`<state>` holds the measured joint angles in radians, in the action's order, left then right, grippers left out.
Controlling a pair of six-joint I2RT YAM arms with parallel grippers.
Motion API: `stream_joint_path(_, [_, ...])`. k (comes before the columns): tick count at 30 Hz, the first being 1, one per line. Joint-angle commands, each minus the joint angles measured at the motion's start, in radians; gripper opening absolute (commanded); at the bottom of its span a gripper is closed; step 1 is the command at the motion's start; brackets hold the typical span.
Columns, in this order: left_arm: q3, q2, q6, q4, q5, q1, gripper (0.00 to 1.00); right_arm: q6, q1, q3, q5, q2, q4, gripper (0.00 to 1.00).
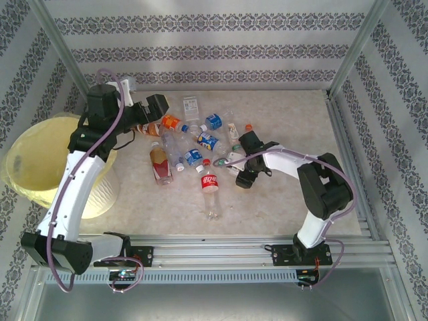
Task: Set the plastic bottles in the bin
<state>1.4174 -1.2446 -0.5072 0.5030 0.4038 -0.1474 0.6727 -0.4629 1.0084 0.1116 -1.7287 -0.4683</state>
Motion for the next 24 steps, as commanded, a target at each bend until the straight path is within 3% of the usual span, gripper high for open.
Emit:
stream_joint_path(1, [0.0, -0.006, -0.003, -0.061, 0.009, -0.027, 1.0, -0.025, -0.012, -0.027, 0.001, 0.103, 0.06, 0.65])
stream_joint_path(4, [-0.001, -0.022, 0.007, -0.08, -0.009, -0.056, 1.0, -0.049, -0.016, -0.058, 0.01, 0.173, 0.104, 0.54])
stream_joint_path(7, [-0.005, -0.052, -0.005, -0.116, 0.004, -0.071, 1.0, -0.116, -0.013, -0.092, 0.035, 0.241, 0.173, 0.49])
stream_joint_path(15, [-0.009, -0.151, -0.043, -0.196, 0.059, -0.148, 1.0, -0.43, 0.038, -0.15, 0.164, 0.366, 0.406, 0.46])
stream_joint_path(21, [-0.109, -0.184, -0.11, -0.419, 0.166, -0.218, 1.0, -0.677, 0.044, -0.179, 0.16, 0.379, 0.573, 0.44])
stream_joint_path(24, [-0.164, -0.192, -0.146, -0.539, 0.173, -0.26, 1.0, -0.729, 0.037, -0.187, 0.189, 0.379, 0.626, 0.44])
